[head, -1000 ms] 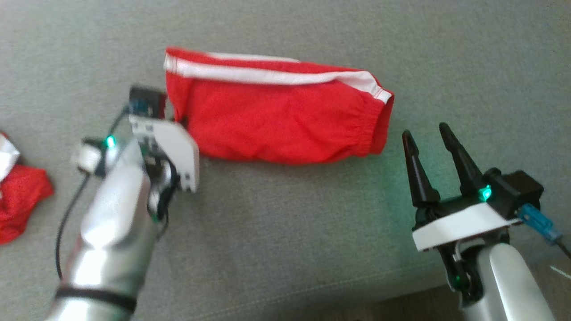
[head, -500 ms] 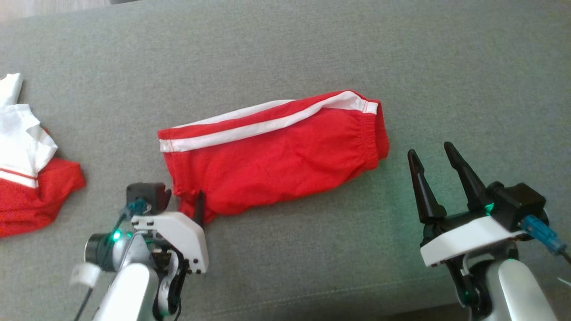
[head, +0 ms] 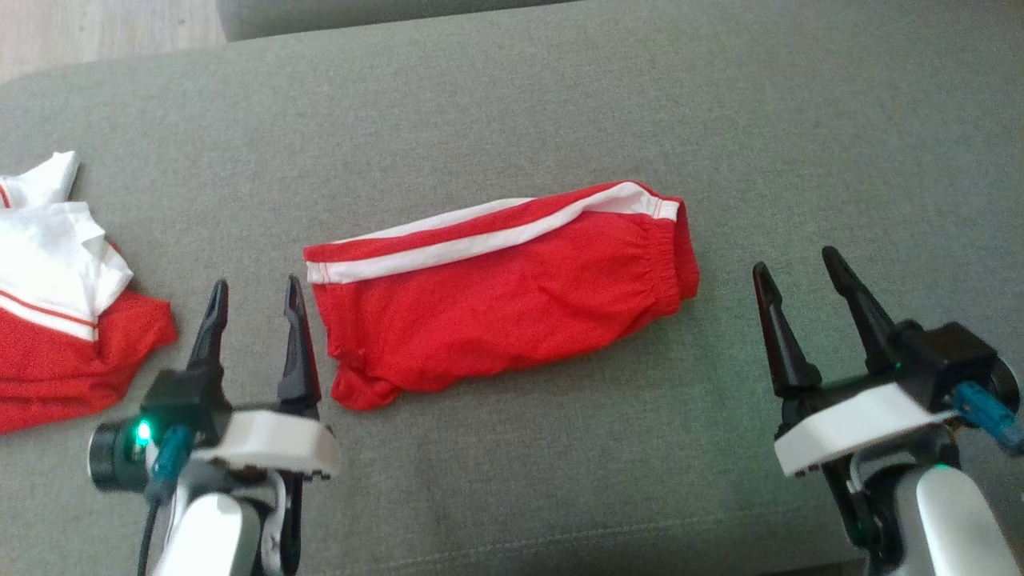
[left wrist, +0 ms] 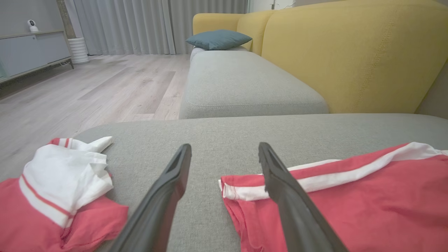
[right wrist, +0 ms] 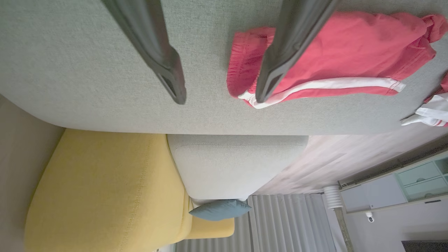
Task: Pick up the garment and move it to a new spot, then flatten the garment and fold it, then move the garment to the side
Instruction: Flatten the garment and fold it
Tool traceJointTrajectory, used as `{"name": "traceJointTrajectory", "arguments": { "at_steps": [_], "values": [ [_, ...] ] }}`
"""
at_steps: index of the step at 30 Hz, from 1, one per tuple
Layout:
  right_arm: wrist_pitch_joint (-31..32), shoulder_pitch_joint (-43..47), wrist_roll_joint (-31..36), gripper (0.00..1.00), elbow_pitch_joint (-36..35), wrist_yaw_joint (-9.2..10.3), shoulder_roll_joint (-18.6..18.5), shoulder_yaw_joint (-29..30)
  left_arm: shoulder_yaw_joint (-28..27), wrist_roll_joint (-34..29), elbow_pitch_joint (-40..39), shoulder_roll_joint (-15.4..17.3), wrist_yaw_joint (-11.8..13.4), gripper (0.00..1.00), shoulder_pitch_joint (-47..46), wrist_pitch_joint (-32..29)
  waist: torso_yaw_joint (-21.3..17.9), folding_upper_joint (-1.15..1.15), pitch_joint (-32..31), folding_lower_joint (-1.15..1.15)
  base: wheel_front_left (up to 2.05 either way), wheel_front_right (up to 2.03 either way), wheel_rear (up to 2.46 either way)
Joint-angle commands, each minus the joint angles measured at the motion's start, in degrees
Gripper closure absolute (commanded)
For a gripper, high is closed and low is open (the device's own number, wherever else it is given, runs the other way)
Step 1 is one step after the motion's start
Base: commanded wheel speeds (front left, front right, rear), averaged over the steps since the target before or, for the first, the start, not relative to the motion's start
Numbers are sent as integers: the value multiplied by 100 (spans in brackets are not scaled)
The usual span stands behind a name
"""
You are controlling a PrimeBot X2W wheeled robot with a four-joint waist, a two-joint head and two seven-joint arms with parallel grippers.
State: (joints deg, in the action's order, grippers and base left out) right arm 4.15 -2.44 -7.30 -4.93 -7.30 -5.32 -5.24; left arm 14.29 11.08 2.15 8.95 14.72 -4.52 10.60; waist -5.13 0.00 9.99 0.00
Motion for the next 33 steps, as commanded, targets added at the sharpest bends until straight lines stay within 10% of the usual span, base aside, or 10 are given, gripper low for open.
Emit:
{"name": "traceJointTrajectory", "arguments": {
  "at_steps": [1,18,33],
  "values": [
    [41,54,62,0,-257,-19,-57,-92,-208,-72,-229,118,51,0,-32,90,8,0,-39,0,0,0,0],
    [199,66,80,0,-330,-19,-54,9,-94,-179,-307,158,120,0,-36,240,136,0,19,0,0,0,0],
    [1024,-1142,-187,0,997,-19,-204,-483,160,-234,-327,16,9,0,-452,361,572,0,617,0,0,0,0]
  ]
}}
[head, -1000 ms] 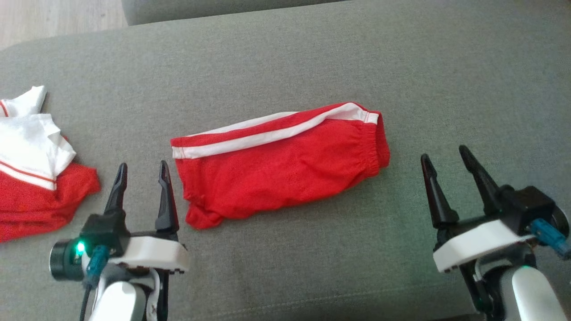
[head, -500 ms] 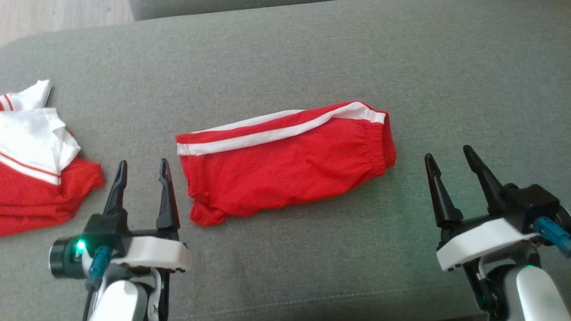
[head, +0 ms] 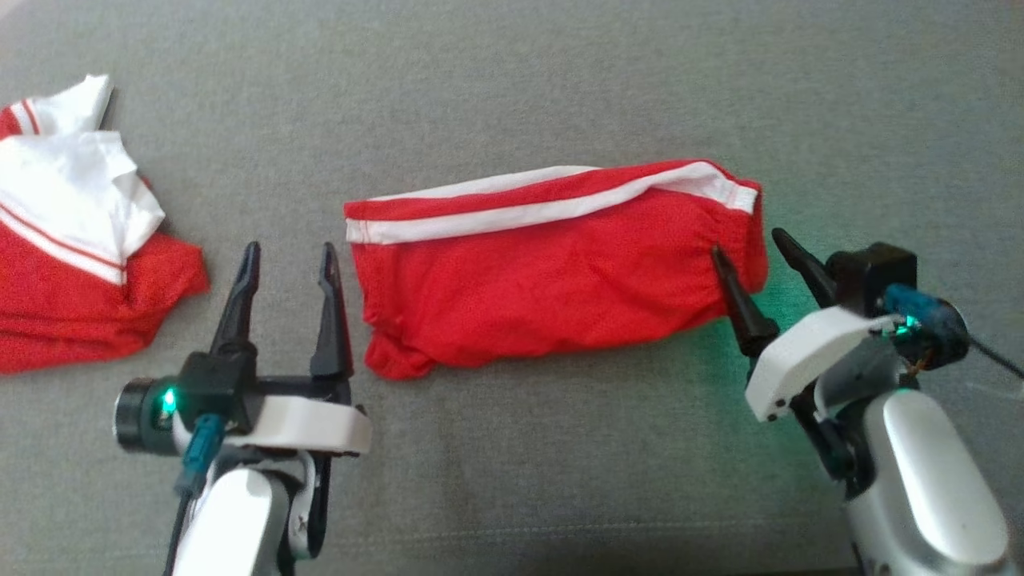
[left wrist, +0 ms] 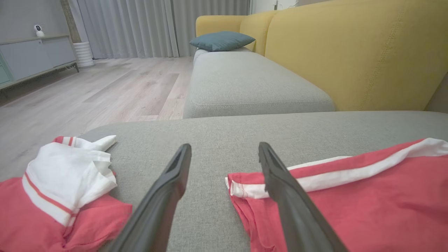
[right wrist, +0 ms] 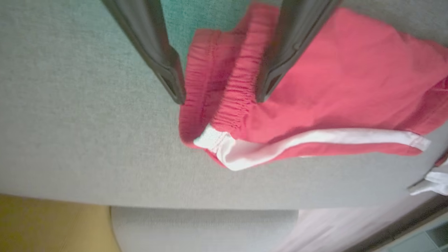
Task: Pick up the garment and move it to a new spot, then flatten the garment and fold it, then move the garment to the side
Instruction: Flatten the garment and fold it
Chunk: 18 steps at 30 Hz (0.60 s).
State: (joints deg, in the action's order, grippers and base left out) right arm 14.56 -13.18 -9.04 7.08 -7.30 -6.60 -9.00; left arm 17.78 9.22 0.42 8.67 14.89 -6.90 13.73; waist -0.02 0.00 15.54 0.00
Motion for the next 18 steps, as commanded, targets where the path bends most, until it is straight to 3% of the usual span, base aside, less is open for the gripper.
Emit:
{"name": "traceJointTrajectory", "arguments": {
  "at_steps": [1,10,15,16,17,18],
  "values": [
    [65,-149,-49,0,-91,-19,-80,-68,-165,-51,-134,26,-20,0,-243,55,93,0,101,0,0,0,0],
    [508,-708,-401,0,733,-19,-233,110,-53,-63,16,-99,-77,0,-476,106,290,0,377,0,0,0,0],
    [692,-916,-1084,0,1007,-19,-305,-159,-38,-89,67,-117,-85,0,-540,118,334,0,440,0,0,0,0],
    [698,-949,-1209,11,1027,-19,-352,-238,-39,-94,73,-117,-84,0,-547,120,338,0,446,0,0,0,0],
    [688,-973,-1327,59,1042,-19,-396,-310,-41,-98,76,-117,-83,0,-552,121,339,0,447,0,0,0,0],
    [662,-984,-1438,100,1053,-19,-430,-357,-43,-103,79,-117,-81,0,-554,122,339,0,445,0,0,0,0]
  ]
}}
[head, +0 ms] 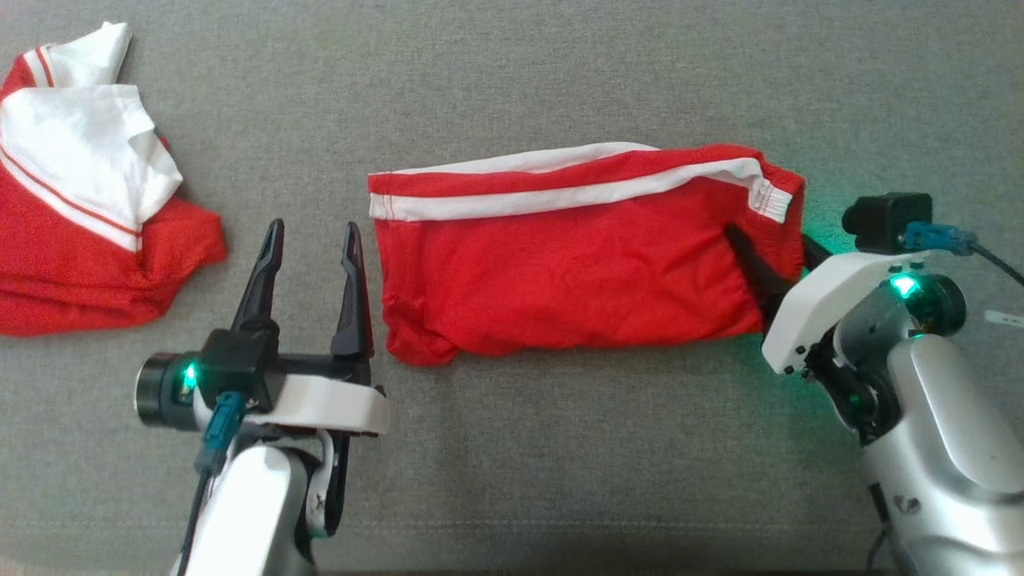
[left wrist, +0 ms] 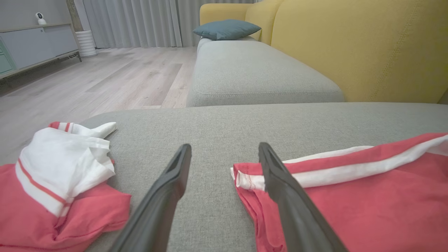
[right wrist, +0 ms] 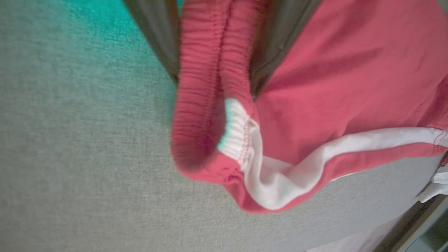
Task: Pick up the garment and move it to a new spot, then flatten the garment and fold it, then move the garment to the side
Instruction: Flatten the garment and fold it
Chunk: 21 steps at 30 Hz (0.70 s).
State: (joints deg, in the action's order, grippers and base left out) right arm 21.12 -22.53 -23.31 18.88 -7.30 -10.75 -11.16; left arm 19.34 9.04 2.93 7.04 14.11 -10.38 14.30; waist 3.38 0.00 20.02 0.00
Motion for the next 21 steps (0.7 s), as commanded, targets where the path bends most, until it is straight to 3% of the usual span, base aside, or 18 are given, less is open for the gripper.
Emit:
{"name": "traceJointTrajectory", "arguments": {
  "at_steps": [1,7,14,21],
  "values": [
    [-9,-46,-108,100,-118,-19,-51,-190,-205,-85,-170,48,-1,0,-204,66,-7,0,-10,0,0,0,0],
    [-174,232,-639,100,-310,-19,-374,-357,-244,-88,-172,63,20,0,-154,68,-109,0,-138,0,0,0,0],
    [-178,761,-1091,100,-560,-19,-945,-93,-263,-72,-182,102,21,0,-41,69,-319,0,-352,0,0,0,0],
    [97,827,-1944,100,-995,-19,-1169,-198,-263,-39,-167,131,28,0,41,69,-472,0,-517,0,0,0,0]
  ]
}}
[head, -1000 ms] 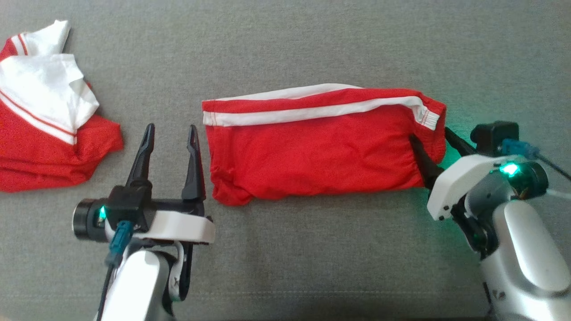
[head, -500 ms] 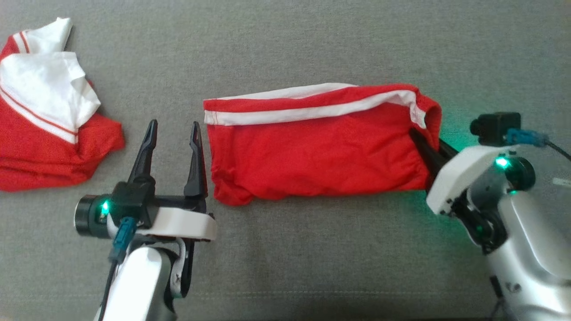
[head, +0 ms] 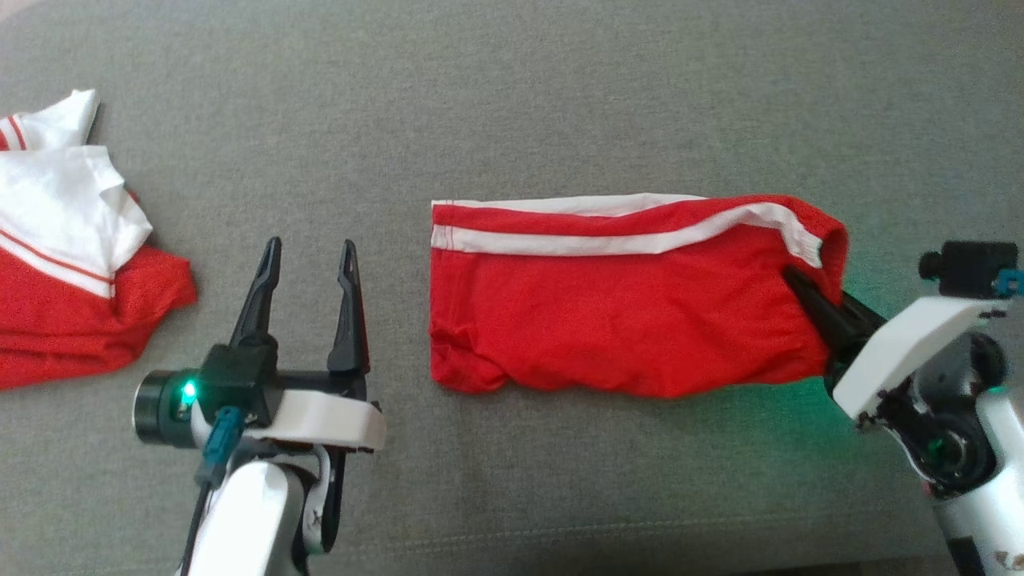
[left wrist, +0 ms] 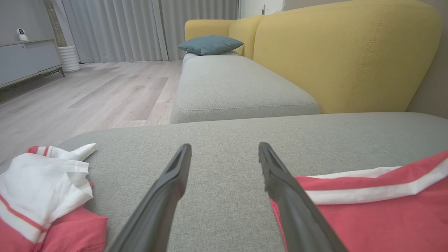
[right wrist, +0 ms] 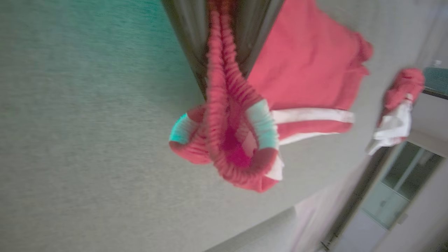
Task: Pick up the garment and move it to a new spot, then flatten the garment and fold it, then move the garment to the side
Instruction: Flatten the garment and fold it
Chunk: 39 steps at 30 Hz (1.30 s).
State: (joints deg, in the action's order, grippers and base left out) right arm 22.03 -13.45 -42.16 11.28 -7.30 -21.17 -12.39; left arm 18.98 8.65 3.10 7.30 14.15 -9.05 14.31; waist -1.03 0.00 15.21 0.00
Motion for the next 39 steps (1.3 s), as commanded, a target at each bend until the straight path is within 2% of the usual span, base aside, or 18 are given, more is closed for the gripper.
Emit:
{"name": "traceJointTrajectory", "arguments": {
  "at_steps": [1,4,5,7,9,11,17,25,26,27,28,29,34,37,39],
  "values": [
    [107,-110,-329,100,-361,-19,-110,-113,-223,7,-180,108,22,0,-86,68,-46,0,-58,0,0,0,0],
    [515,-253,-1027,100,-694,-19,-96,-187,-198,18,-181,114,13,0,-80,68,-67,0,-107,0,0,0,0],
    [846,-375,-1513,100,-876,-19,-8,-240,-176,24,-178,118,4,0,-78,64,-58,0,-129,0,0,0,0],
    [1001,-441,-1745,100,-946,-19,61,-266,-163,28,-177,118,-3,0,-83,62,-44,0,-135,0,0,0,0],
    [1444,-646,-2305,100,-992,-19,351,-411,-133,44,-174,110,-9,0,-85,53,19,0,-143,0,0,0,0],
    [1611,-795,-2512,100,-875,-19,590,-529,-113,56,-166,97,-9,0,-93,50,86,0,-134,0,0,0,0],
    [1394,-1255,-2256,100,34,-19,1323,-897,-28,69,-137,28,-13,0,-168,53,364,0,-47,0,0,0,0],
    [396,-1723,-1414,100,1271,-19,1691,-1389,23,96,-92,-46,-5,0,-211,62,652,0,45,0,0,0,0],
    [291,-1761,-1380,94,1340,-19,1716,-1482,21,103,-87,-55,3,0,-210,63,665,0,53,0,0,0,0],
    [181,-1797,-1336,59,1403,-19,1734,-1574,19,106,-86,-60,9,0,-207,63,672,0,62,0,0,0,0],
    [78,-1825,-1315,4,1456,-19,1751,-1659,15,106,-88,-62,15,0,-206,64,674,0,70,0,0,0,0],
    [4,-1852,-1315,0,1481,-19,1765,-1765,12,106,-93,-66,19,0,-207,65,673,0,78,0,0,0,0],
    [-650,-2044,-1038,0,1380,-19,1757,-2294,-2,93,-134,-68,37,0,-231,67,628,0,121,0,0,0,0],
    [-1179,-2153,-664,0,1193,-19,1568,-2645,-11,83,-154,-64,43,0,-245,67,582,0,133,0,0,0,0],
    [-1714,-2256,-123,0,1062,-19,1301,-2857,-18,77,-172,-63,52,0,-234,68,548,0,122,0,0,0,0]
  ]
}}
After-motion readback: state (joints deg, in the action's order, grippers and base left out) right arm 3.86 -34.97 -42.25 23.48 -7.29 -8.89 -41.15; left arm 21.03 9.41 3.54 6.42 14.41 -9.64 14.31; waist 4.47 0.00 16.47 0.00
